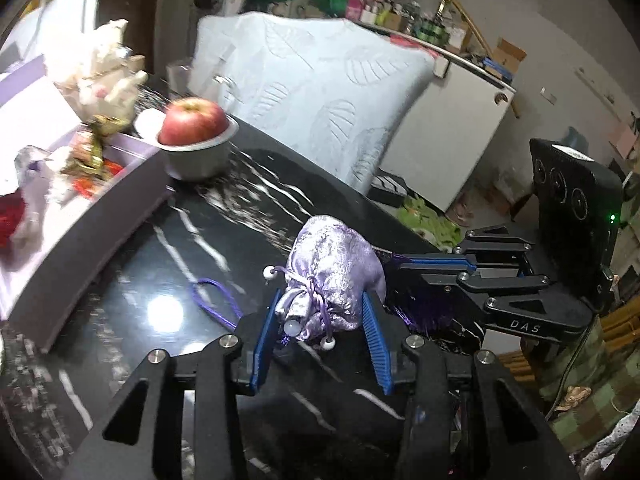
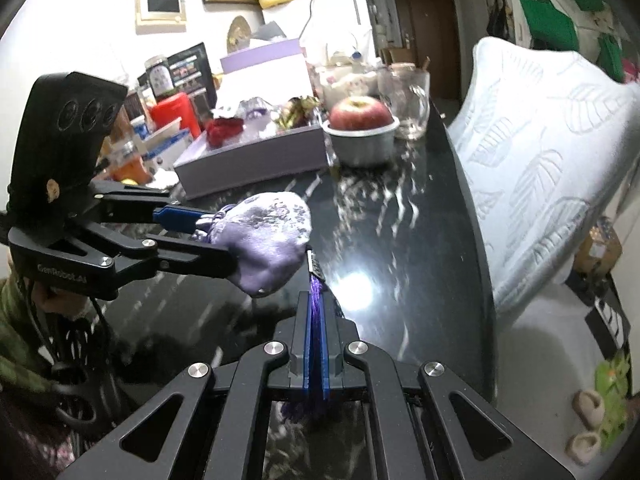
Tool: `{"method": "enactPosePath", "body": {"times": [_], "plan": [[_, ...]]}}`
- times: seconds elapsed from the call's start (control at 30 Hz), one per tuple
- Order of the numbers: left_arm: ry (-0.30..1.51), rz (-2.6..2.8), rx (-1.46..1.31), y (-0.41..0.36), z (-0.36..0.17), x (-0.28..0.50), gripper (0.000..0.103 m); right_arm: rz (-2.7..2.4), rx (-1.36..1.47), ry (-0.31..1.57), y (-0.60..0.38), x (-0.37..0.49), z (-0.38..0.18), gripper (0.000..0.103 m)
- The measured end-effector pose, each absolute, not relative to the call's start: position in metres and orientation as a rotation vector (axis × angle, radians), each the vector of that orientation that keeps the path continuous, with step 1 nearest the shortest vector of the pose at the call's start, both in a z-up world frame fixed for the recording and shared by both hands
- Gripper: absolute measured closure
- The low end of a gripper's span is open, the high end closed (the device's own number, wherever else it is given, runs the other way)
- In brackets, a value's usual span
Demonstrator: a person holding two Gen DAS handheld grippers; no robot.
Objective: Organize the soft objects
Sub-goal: 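Grasp the lavender sachet body with the left gripper and lift it, then carry the lavender sachet with both grippers toward the lavender box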
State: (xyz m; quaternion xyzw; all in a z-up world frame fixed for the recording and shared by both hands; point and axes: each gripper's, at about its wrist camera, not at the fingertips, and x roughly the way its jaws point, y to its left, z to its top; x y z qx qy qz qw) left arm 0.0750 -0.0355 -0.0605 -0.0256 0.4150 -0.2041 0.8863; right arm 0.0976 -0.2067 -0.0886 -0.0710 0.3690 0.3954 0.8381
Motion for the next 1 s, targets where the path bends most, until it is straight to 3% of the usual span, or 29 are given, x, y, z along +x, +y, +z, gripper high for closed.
{"method": "enactPosePath", "body": {"times": [1.0], "plan": [[0.6, -0.065, -0.104, 0.08, 0.05, -0.006, 0.062, 1.127, -0.202, 0.481, -0.081, 0.068, 0.023, 0.099]]}}
